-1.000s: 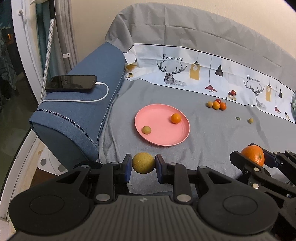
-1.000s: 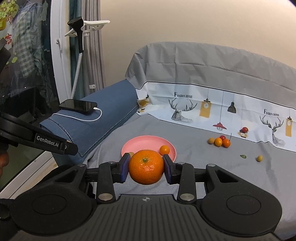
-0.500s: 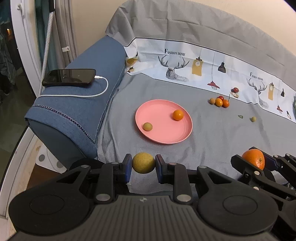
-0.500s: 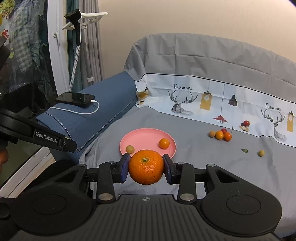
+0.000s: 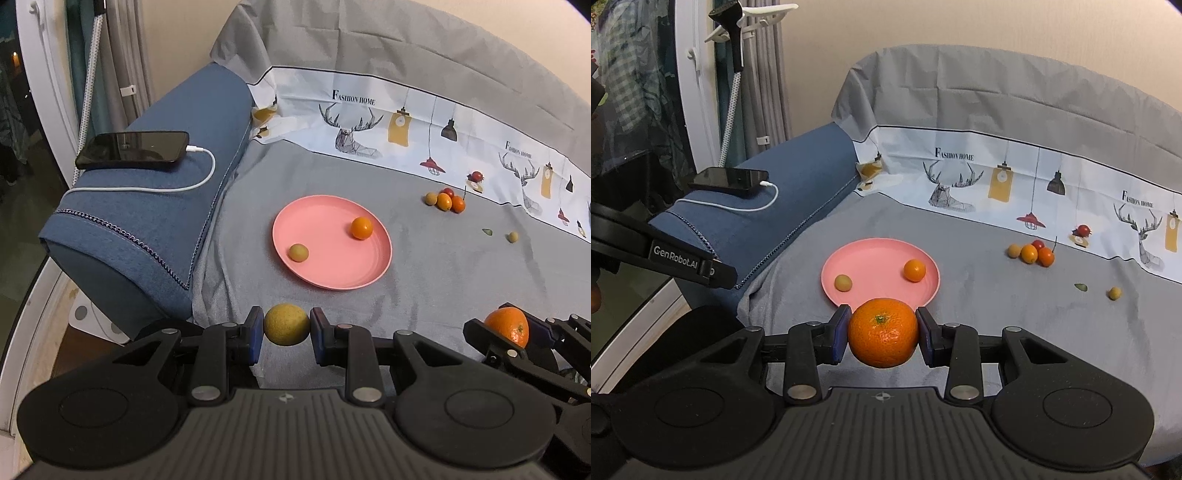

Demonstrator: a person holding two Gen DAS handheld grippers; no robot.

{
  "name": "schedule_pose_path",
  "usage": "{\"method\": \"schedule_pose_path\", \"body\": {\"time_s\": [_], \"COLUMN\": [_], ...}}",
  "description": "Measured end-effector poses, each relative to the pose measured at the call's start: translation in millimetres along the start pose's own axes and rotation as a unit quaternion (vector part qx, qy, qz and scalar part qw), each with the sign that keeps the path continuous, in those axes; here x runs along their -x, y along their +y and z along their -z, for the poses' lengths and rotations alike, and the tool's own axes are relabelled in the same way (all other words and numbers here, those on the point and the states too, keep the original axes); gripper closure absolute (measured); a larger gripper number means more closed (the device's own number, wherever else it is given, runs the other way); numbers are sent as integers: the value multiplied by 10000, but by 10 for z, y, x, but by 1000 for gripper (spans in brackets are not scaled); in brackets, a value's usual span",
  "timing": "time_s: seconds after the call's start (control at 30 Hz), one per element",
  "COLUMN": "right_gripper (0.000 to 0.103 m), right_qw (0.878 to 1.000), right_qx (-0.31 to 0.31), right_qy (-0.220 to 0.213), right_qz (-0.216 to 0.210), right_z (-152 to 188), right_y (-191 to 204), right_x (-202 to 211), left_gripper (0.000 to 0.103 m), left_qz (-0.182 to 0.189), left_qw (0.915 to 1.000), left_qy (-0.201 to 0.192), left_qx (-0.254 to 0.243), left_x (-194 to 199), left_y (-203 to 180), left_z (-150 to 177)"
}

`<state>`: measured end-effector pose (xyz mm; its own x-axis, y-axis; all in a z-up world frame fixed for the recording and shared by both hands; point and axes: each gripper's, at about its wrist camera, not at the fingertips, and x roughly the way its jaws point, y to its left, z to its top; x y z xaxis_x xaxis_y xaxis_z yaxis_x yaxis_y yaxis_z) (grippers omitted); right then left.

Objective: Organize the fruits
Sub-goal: 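Carry the yellow fruit and mandarin in both grippers over the pink plate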

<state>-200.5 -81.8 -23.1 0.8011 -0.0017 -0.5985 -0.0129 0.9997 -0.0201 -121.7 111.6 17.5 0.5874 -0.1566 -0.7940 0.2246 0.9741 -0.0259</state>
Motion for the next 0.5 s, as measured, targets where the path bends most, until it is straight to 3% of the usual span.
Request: {"method": "schedule_pose_path", "body": {"time_s": [0.5], "right_gripper": [64], "right_qw": [9988], "right_qx": [-133], "right_qy": [455], "right_qz": [105], "right_z": [-145], "right_y": [-153], "right_x": [-652], "left_gripper": [73], "left_qz": [-2], "left_qw": [9996], "left_qy": [250], "left_qx": [107], "left_x": [-609], "left_y": [2], "left_z": [-484]}}
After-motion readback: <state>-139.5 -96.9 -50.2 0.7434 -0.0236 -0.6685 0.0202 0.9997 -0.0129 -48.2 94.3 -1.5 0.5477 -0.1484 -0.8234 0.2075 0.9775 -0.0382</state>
